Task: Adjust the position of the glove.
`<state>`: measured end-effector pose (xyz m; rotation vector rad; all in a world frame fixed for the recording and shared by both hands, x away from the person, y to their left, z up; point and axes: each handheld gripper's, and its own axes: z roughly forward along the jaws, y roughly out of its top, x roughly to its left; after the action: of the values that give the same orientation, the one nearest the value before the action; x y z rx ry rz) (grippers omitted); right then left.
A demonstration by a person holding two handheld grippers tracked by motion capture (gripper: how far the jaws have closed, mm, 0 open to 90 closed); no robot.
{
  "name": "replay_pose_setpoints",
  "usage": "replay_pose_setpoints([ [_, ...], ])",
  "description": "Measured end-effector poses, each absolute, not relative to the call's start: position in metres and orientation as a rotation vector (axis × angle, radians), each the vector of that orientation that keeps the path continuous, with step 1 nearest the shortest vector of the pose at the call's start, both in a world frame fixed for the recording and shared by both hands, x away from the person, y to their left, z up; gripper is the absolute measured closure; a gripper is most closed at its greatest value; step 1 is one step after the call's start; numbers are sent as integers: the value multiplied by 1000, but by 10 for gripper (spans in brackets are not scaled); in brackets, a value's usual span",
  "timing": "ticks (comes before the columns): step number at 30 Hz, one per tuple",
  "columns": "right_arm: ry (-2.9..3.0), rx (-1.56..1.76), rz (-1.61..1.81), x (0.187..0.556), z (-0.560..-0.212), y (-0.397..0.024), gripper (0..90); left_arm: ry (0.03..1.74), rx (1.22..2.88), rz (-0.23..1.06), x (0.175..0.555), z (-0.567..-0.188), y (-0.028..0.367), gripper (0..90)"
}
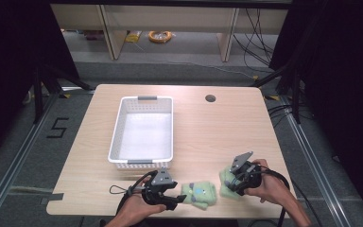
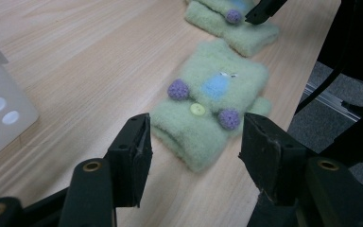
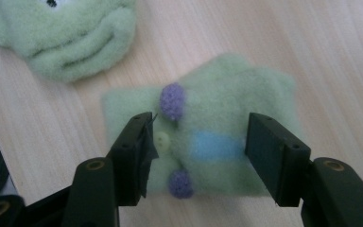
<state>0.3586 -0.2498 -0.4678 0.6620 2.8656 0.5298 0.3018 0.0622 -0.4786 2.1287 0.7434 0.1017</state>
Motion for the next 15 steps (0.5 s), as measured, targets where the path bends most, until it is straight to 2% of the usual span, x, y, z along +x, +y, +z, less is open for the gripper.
replay_pose_setpoints([
  [3,2910,612,477,362,-470,-247,423,739,2129,101,302,-479,64,429],
  [6,2939,637,467,365,-473,-245,464,763,2129,91,301,-480,64,429],
  [12,2951,778,504,364,-474,-246,686,747,2118,100,302,-479,66,430],
  [15,2900,941,542,361,-473,-249,756,750,2127,100,302,-479,68,431],
])
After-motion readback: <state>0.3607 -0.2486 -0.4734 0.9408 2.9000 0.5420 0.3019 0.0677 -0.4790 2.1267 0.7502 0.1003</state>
